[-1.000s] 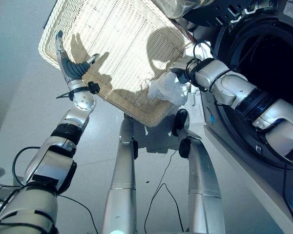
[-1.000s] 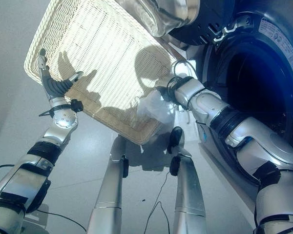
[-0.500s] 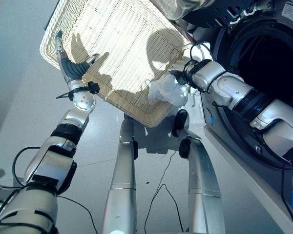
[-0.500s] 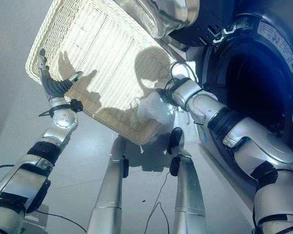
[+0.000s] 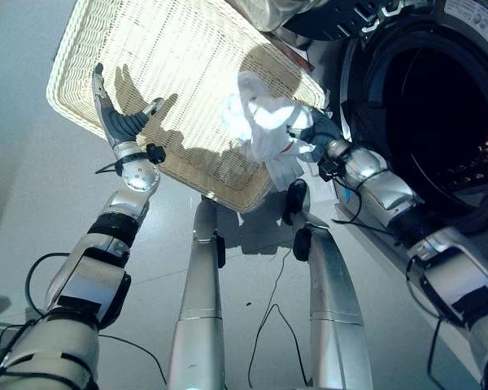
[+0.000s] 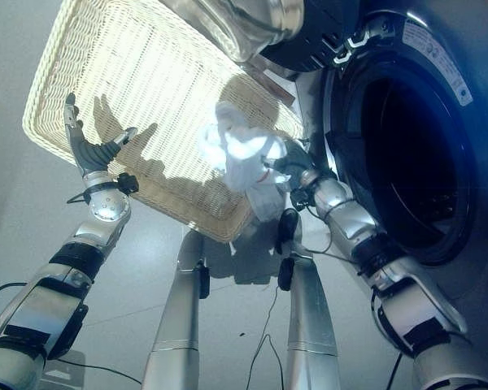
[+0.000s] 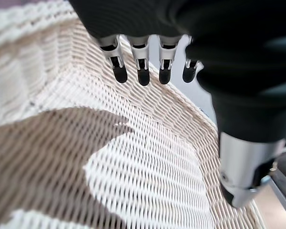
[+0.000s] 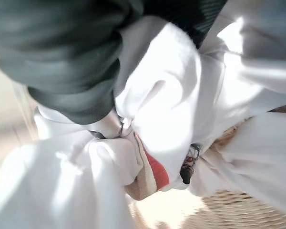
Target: Put the clothes into the washing machine.
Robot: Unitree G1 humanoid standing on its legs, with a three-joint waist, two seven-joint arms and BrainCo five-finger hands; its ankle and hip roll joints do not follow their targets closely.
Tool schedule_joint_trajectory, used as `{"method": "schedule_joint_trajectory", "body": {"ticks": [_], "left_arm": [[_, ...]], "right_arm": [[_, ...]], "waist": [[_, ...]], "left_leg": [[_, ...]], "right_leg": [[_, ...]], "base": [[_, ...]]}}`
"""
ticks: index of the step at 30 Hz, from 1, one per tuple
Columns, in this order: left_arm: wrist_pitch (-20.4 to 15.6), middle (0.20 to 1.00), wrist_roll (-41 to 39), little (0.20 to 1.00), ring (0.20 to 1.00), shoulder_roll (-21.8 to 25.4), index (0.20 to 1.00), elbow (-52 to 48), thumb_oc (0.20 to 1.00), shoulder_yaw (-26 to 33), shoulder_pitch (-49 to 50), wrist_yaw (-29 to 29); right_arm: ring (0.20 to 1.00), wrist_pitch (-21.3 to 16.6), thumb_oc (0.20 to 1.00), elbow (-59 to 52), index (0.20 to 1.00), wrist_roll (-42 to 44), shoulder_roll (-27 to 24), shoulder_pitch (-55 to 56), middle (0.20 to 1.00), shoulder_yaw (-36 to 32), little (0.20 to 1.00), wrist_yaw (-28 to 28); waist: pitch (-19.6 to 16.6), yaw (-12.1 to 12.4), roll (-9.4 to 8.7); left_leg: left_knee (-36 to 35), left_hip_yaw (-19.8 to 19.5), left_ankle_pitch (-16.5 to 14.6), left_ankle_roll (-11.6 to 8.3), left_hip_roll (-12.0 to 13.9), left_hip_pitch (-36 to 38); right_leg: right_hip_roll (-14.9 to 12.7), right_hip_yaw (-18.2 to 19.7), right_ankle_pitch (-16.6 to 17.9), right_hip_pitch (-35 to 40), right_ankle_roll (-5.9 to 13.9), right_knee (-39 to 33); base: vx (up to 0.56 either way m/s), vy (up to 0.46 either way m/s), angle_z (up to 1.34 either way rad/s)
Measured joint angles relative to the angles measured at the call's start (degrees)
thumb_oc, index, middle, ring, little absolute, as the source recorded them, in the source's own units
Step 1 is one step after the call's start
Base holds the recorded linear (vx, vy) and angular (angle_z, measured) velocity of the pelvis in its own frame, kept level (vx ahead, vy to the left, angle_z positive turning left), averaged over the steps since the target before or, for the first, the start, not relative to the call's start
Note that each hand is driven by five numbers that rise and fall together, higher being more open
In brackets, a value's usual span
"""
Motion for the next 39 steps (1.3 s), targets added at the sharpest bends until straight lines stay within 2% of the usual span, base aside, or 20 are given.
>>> {"method": "schedule_joint_trajectory", "body": {"ticks": [5,12,18,20,21,26,29,33,34,38,39], "left_arm": [[-0.32,1.000,0.00,1.000,1.000,-0.15,1.000,-0.04,1.000,0.00,-0.42,1.30],[-1.80,1.000,-0.13,1.000,1.000,0.42,1.000,0.57,1.000,0.02,0.35,1.59],[-3.08,1.000,-0.16,1.000,1.000,0.55,1.000,2.96,1.000,0.12,1.06,1.18],[-3.51,1.000,-0.19,1.000,1.000,0.60,1.000,3.12,1.000,0.51,1.16,1.00],[-4.09,1.000,-0.20,1.000,1.000,0.57,1.000,4.81,1.000,0.55,0.70,0.57],[-5.93,1.000,-0.22,1.000,1.000,0.55,1.000,6.42,1.000,0.54,0.23,-0.61],[-6.12,1.000,-0.24,1.000,1.000,0.57,1.000,6.95,1.000,0.39,-0.11,-0.87],[-6.26,1.000,-0.23,1.000,1.000,1.44,1.000,6.10,1.000,0.15,2.05,-0.11],[-6.27,1.000,-0.21,1.000,1.000,1.82,1.000,4.85,1.000,-0.12,3.12,0.58],[-6.97,1.000,-0.26,1.000,1.000,3.86,1.000,-0.82,1.000,-0.77,7.84,2.00],[-7.13,1.000,-0.47,1.000,1.000,5.09,1.000,-1.31,1.000,-0.74,8.44,2.00]], "right_arm": [[0.200,-4.09,0.200,0.17,0.200,12.21,0.02,3.21,0.200,-3.59,0.200,2.78],[0.200,-6.16,0.200,6.43,0.200,28.81,0.13,4.96,0.200,-6.65,0.200,10.65],[0.200,-6.26,0.200,15.64,0.200,42.53,0.22,5.38,0.200,-12.39,0.200,15.85],[0.200,-6.21,0.200,17.11,0.200,45.22,-0.05,5.62,0.200,-13.35,0.200,15.78],[0.200,-5.62,0.200,21.42,0.200,47.44,0.42,4.70,0.200,-15.25,0.200,17.21],[0.200,-4.34,0.200,29.78,0.200,56.87,0.49,0.52,0.200,-19.82,0.200,15.93],[0.200,-5.52,0.200,33.28,0.200,61.11,0.33,-2.00,0.200,-24.17,0.200,10.45],[0.200,-10.87,0.200,34.60,0.200,61.51,-0.86,-5.18,0.200,-26.63,0.200,-6.76],[0.200,-13.30,0.200,34.40,0.200,60.85,-1.25,-5.94,0.200,-26.53,0.200,-11.36],[0.200,-27.49,0.200,30.92,0.200,53.25,-4.27,-6.34,0.200,-26.56,0.200,-31.97],[0.200,-29.57,0.200,29.61,0.200,50.68,-4.68,-6.07,0.200,-26.59,0.200,-35.50]], "waist": [[0.00,-0.11,0.00],[0.00,-0.81,0.00],[0.00,-1.04,0.00],[0.00,-1.11,0.00],[0.00,-1.14,0.00],[0.01,-0.80,0.02],[0.02,0.06,0.03],[0.03,0.61,0.05],[0.04,0.73,0.04],[0.15,2.02,0.11],[0.17,1.99,0.13]], "left_leg": [[-0.35,0.79,0.24,0.08,0.20,0.01],[-0.49,0.84,0.25,0.08,0.26,0.14],[-1.63,1.27,0.27,0.10,0.67,1.33],[-1.67,1.40,0.29,0.13,0.77,1.40],[-1.81,1.47,0.30,0.13,0.89,1.68],[-1.91,1.63,0.41,0.20,1.02,1.85],[-1.91,1.72,0.41,0.20,1.02,2.05],[-1.92,2.03,0.54,0.18,1.01,2.68],[-1.93,2.03,0.53,0.16,1.07,2.69],[-2.98,2.31,0.67,0.20,1.17,2.67],[-3.25,2.32,0.79,0.36,1.01,2.63]], "right_leg": [[0.21,0.58,0.14,-0.30,-0.08,-0.42],[0.23,0.59,0.12,-0.26,-0.07,-0.50],[0.57,0.79,0.27,0.50,0.04,-1.31],[0.62,0.84,0.55,0.56,-0.13,-1.49],[0.77,0.84,0.69,0.91,-0.28,-1.87],[0.83,0.86,0.71,1.19,-0.29,-2.04],[0.83,0.90,0.71,1.28,-0.30,-1.96],[0.83,1.24,0.77,1.55,-0.33,-1.81],[0.87,1.23,0.77,1.60,-0.32,-1.95],[1.28,1.90,2.33,1.52,0.38,-4.10],[1.36,2.27,2.80,1.48,0.68,-4.70]], "base": [[-0.01,0.014,-0.03],[0.00,0.000,0.00],[0.00,-0.001,-0.03],[-0.01,-0.005,-0.05],[0.01,-0.007,-0.04],[0.00,-0.002,-0.01],[0.00,0.000,0.00],[0.00,-0.056,-0.02],[0.02,-0.051,-0.04],[-0.01,-0.010,-0.10],[0.00,-0.013,-0.11]]}}
